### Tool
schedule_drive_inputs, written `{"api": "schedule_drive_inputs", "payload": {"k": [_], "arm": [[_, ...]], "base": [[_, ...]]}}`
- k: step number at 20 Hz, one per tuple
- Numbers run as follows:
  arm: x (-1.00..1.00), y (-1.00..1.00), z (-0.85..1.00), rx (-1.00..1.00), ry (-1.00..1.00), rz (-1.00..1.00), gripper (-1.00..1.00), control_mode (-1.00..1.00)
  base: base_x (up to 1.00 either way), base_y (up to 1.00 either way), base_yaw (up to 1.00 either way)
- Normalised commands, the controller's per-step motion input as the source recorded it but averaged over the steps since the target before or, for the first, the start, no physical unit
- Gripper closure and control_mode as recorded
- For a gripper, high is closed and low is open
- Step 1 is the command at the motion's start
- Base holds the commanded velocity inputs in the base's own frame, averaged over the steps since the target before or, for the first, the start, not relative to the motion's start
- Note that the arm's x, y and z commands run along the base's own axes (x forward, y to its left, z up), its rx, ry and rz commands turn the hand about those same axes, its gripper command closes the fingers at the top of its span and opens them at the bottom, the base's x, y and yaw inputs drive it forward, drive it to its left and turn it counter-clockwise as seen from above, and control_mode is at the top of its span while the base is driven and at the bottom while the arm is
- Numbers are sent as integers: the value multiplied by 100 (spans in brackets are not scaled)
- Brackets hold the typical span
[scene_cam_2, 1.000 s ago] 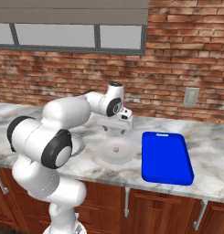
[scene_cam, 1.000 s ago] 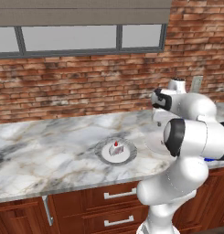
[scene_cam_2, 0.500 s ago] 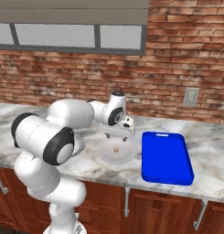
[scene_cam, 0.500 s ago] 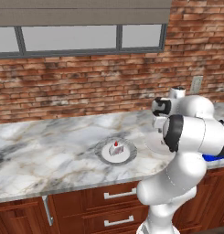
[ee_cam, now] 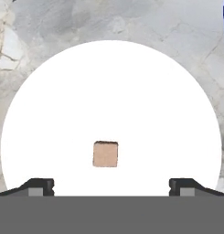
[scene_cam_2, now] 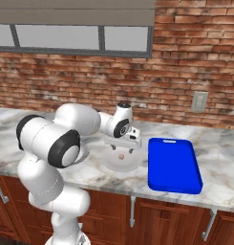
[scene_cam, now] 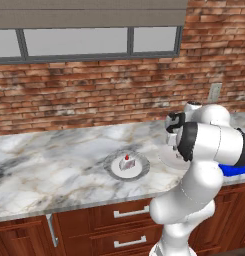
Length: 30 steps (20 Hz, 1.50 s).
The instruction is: Move the dessert items from the plates to the tray.
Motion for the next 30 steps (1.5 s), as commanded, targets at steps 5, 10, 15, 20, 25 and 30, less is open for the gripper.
{"api": "schedule_drive_inputs", "payload": {"k": [5, 10, 15, 20, 25, 30], "arm": [[5, 0, -28, 0, 0, 0, -100, -100], [10, 0, -20, 0, 0, -1, -100, -100], [12, 0, -16, 0, 1, -1, -100, -100], [0, 0, -18, 0, 1, 0, -100, -100], [0, 0, -23, 0, 1, 0, -100, -100], [0, 0, -22, 0, 0, 0, 100, -100]], "base": [[0, 0, 0], [0, 0, 0], [0, 0, 0], [0, 0, 0], [0, 0, 0], [0, 0, 0]]}}
